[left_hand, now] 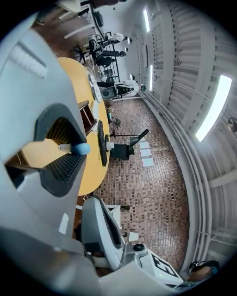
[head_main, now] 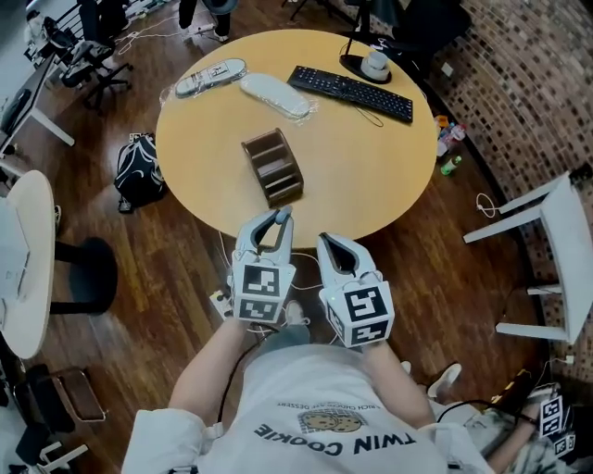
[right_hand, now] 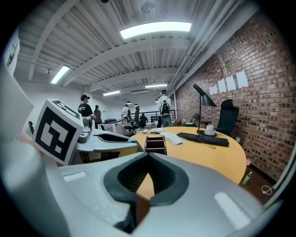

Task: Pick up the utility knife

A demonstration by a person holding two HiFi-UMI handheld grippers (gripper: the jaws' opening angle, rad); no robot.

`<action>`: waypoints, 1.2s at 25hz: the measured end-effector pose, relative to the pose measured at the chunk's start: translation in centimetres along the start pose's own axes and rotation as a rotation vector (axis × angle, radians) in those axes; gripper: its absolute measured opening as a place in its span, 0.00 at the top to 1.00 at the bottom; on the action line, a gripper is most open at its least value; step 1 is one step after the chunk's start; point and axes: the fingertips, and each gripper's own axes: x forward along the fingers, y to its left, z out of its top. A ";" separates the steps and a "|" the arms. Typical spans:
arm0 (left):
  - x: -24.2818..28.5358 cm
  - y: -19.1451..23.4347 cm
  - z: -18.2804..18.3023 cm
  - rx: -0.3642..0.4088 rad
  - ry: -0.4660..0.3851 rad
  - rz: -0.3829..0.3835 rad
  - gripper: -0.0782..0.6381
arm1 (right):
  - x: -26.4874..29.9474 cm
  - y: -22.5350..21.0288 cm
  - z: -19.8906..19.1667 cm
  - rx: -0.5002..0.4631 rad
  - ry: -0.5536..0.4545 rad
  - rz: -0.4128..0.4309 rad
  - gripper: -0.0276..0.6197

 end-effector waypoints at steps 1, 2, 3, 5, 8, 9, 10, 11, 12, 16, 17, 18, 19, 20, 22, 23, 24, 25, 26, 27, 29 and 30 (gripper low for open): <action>-0.6 -0.4 0.2 -0.011 -0.002 0.009 0.79 | -0.4 0.1 0.0 0.004 -0.003 0.008 0.96; -1.1 -0.8 0.4 -0.021 -0.003 0.018 0.79 | -0.9 0.1 0.0 0.007 -0.006 0.015 0.96; -1.7 -1.3 0.6 -0.029 -0.006 0.026 0.79 | -1.5 0.2 -0.1 0.009 -0.010 0.022 0.96; -2.9 -2.4 1.0 -0.048 -0.014 0.043 0.79 | -2.7 0.3 -0.2 0.011 -0.020 0.035 0.96; -4.8 -4.6 1.3 -0.075 -0.027 0.068 0.79 | -4.8 0.4 -0.4 0.012 -0.037 0.058 0.96; -5.4 -5.4 1.4 -0.080 -0.032 0.076 0.79 | -5.6 0.4 -0.6 0.012 -0.041 0.064 0.96; -6.1 -6.3 1.4 -0.083 -0.036 0.083 0.79 | -6.4 0.5 -0.9 0.011 -0.044 0.071 0.96; -6.7 -7.2 1.4 -0.088 -0.040 0.090 0.79 | -7.3 0.5 -1.2 0.009 -0.046 0.076 0.96; -7.4 -8.1 1.4 -0.096 -0.044 0.096 0.79 | -8.2 0.6 -1.6 0.007 -0.047 0.082 0.96; -9.8 -11.7 1.1 -0.133 -0.053 0.117 0.79 | -11.7 0.7 -3.0 0.004 -0.054 0.102 0.96; -10.4 -12.6 1.1 -0.139 -0.056 0.123 0.79 | -12.5 0.7 -3.3 0.003 -0.056 0.109 0.96; -11.0 -13.3 1.2 -0.144 -0.059 0.132 0.79 | -13.3 0.9 -3.5 0.001 -0.058 0.116 0.96; -11.6 -13.9 1.2 -0.147 -0.063 0.142 0.79 | -14.0 1.0 -3.6 -0.001 -0.061 0.124 0.96; -12.2 -14.5 1.3 -0.150 -0.065 0.152 0.79 | -14.7 1.2 -3.8 -0.002 -0.062 0.132 0.96; -13.5 -15.4 1.3 -0.159 -0.070 0.169 0.79 | -15.8 1.8 -4.1 -0.004 -0.066 0.147 0.96; -14.3 -15.8 1.4 -0.164 -0.073 0.176 0.79 | -16.2 2.2 -4.1 -0.007 -0.069 0.156 0.96; -15.0 -16.0 1.4 -0.169 -0.077 0.183 0.79 | -16.6 2.6 -4.2 -0.010 -0.072 0.166 0.96; -15.8 -16.2 1.5 -0.171 -0.082 0.192 0.79 | -16.9 3.1 -4.1 -0.012 -0.074 0.176 0.96; -16.6 -16.3 1.6 -0.171 -0.086 0.203 0.79 | -17.2 3.5 -4.1 -0.011 -0.076 0.186 0.96; -17.4 -16.4 1.7 -0.171 -0.089 0.213 0.79 | -17.5 4.0 -4.0 -0.007 -0.079 0.195 0.96; -18.5 -16.5 1.6 -0.174 -0.095 0.228 0.79 | -18.0 4.8 -4.0 -0.005 -0.082 0.208 0.96; -19.0 -16.5 1.4 -0.178 -0.095 0.235 0.79 | -18.3 5.3 -4.0 -0.007 -0.081 0.213 0.96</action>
